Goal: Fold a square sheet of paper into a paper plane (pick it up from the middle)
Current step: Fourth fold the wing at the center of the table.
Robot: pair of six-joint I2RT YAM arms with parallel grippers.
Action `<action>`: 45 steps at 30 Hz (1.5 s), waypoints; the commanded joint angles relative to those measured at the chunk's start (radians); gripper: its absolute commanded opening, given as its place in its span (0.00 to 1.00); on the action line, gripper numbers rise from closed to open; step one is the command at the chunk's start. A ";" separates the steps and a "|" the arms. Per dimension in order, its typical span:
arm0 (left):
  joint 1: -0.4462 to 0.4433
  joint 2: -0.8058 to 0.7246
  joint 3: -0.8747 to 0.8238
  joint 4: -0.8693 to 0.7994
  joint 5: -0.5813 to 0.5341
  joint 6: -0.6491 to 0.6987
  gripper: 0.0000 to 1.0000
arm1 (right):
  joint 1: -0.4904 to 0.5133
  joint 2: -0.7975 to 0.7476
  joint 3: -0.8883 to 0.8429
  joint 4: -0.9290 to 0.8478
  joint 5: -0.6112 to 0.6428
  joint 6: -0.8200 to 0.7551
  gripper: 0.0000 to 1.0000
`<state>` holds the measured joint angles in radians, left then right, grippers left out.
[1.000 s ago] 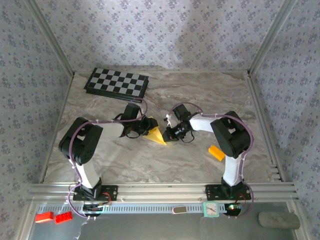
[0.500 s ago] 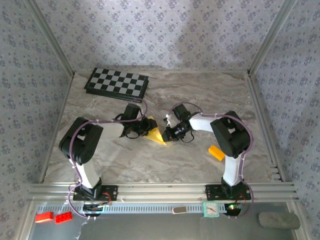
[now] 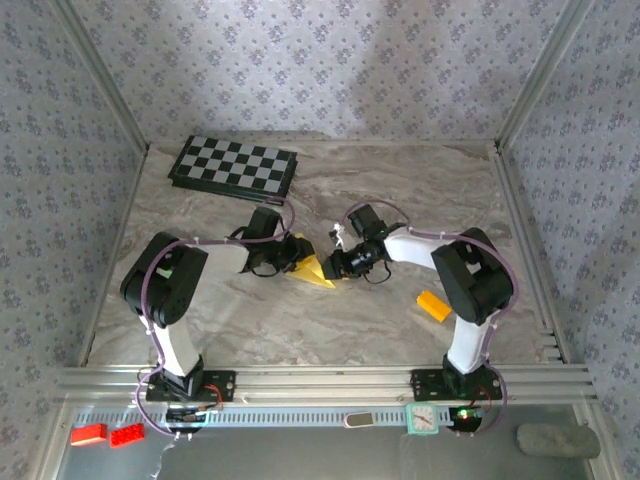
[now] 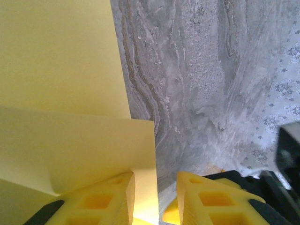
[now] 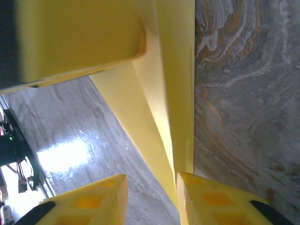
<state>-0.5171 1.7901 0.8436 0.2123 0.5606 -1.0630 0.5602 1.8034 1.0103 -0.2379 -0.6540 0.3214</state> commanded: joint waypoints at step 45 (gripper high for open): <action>0.005 0.054 0.028 -0.021 0.004 0.015 0.29 | 0.040 0.115 0.063 -0.027 0.014 0.097 0.15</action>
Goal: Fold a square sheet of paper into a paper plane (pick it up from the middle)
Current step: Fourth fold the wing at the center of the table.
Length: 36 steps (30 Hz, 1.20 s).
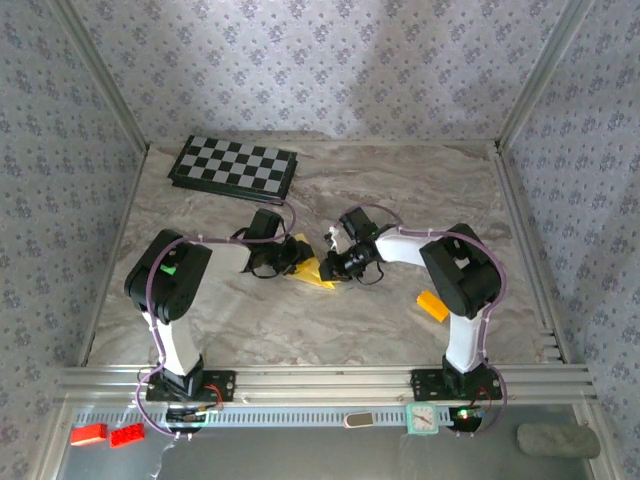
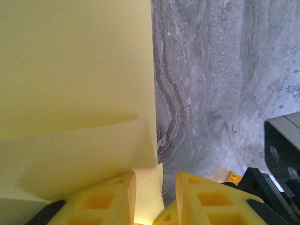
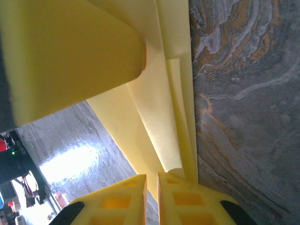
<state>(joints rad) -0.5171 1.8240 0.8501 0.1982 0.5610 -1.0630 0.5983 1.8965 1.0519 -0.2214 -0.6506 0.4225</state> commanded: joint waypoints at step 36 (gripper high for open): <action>0.006 0.015 0.047 0.034 0.039 0.030 0.33 | -0.008 -0.065 -0.038 -0.047 0.009 -0.004 0.16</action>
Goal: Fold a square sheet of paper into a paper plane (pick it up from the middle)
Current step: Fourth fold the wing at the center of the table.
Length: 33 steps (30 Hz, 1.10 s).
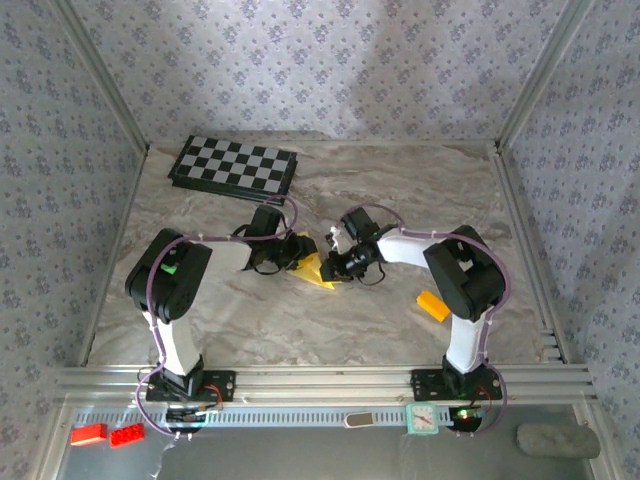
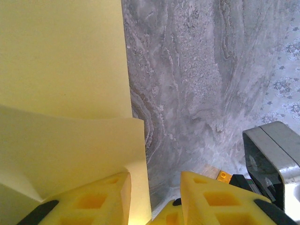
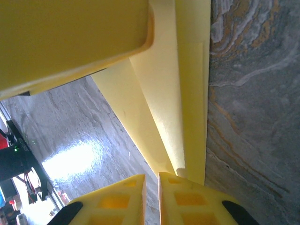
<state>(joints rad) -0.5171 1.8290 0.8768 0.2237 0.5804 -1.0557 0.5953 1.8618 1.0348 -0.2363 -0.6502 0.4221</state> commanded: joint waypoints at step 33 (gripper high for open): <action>0.005 0.050 0.053 -0.001 0.029 0.034 0.34 | -0.003 0.038 -0.018 -0.075 0.050 -0.017 0.16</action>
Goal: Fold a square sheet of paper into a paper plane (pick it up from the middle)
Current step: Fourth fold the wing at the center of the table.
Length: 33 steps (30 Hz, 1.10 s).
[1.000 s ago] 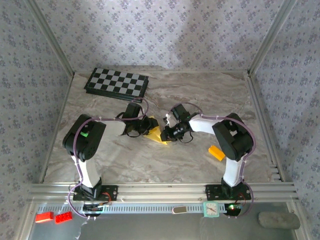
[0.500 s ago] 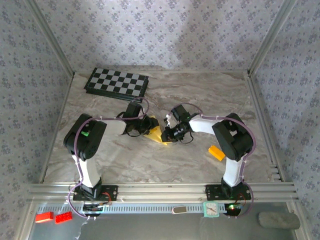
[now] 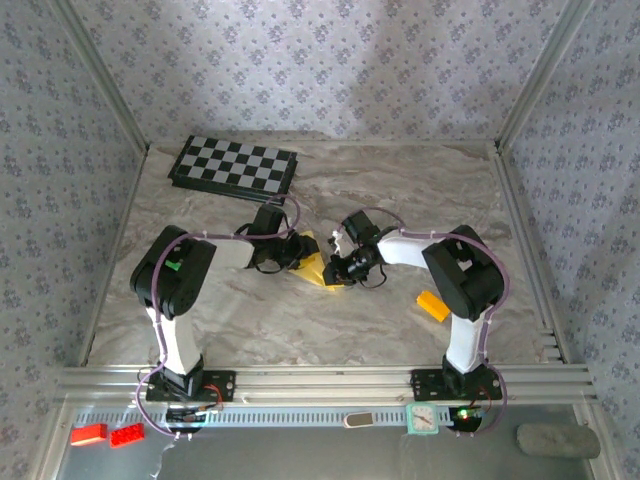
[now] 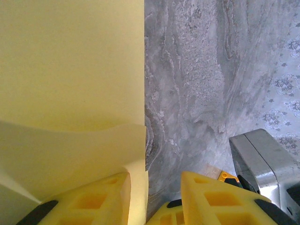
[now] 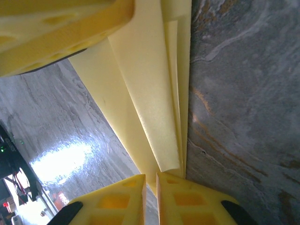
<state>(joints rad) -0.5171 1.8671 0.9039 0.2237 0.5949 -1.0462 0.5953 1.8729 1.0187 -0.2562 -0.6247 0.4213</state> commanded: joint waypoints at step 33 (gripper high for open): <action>0.009 0.084 0.058 -0.087 -0.027 0.031 0.36 | -0.001 -0.041 -0.067 -0.100 0.044 -0.011 0.16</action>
<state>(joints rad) -0.5171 1.9137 0.9550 0.2012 0.6136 -1.0363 0.5953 1.8603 1.0035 -0.2615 -0.6163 0.4034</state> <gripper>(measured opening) 0.358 0.159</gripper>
